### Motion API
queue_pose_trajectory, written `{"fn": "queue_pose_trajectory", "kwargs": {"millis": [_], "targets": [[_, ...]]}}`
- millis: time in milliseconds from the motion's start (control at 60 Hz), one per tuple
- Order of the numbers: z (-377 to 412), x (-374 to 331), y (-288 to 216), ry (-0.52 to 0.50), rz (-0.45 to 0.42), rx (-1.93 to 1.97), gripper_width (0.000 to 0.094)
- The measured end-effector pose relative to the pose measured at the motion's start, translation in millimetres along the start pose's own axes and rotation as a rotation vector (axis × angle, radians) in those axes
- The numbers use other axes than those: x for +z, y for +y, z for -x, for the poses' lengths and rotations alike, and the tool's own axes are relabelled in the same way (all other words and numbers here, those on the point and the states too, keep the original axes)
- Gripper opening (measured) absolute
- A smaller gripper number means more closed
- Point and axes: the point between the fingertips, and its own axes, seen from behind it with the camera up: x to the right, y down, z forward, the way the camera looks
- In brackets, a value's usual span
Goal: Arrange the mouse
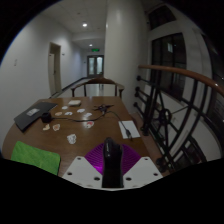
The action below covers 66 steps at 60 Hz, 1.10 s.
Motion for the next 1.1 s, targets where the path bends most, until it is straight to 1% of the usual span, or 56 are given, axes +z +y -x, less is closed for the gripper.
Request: {"fn": "queue_pose_trajectory", "kwargs": {"millis": [50, 117, 250, 367, 450, 583, 667, 700, 767, 833, 867, 883, 900, 933, 967, 1000, 1033, 1100], "targets": [[-2, -23, -5, 0.034, -0.016, -0.014, 0.0195], [11, -59, -24, 0.040, -0.090, -0.038, 0.0197], [76, -128, -57, -0.005, -0.177, -0.027, 0.0197], [155, -159, -71, -0.079, -0.230, -0.032, 0.0195], [198, -151, -48, -0.093, -0.206, -0.048, 0.0195], [231, -118, 12, -0.081, -0.116, -0.094, 0.0195], [232, -99, 48, -0.066, -0.035, -0.096, 0.0206], [232, -97, 39, -0.060, -0.076, -0.101, 0.0197], [229, -100, 43, -0.062, -0.052, -0.091, 0.0204], [229, -101, 47, -0.085, -0.012, -0.068, 0.0301], [232, -101, 49, -0.106, 0.013, -0.057, 0.0352], [230, -104, 50, -0.124, 0.025, -0.054, 0.0396], [230, -106, 52, -0.139, 0.038, -0.049, 0.0415], [228, -112, 53, -0.163, 0.055, -0.042, 0.0514], [226, -121, 51, -0.191, 0.054, -0.042, 0.0617], [222, -132, 47, -0.213, 0.041, -0.050, 0.0757], [216, -145, 43, -0.226, 0.025, -0.060, 0.0821], [198, -168, 40, -0.254, 0.009, -0.075, 0.0838]]}}
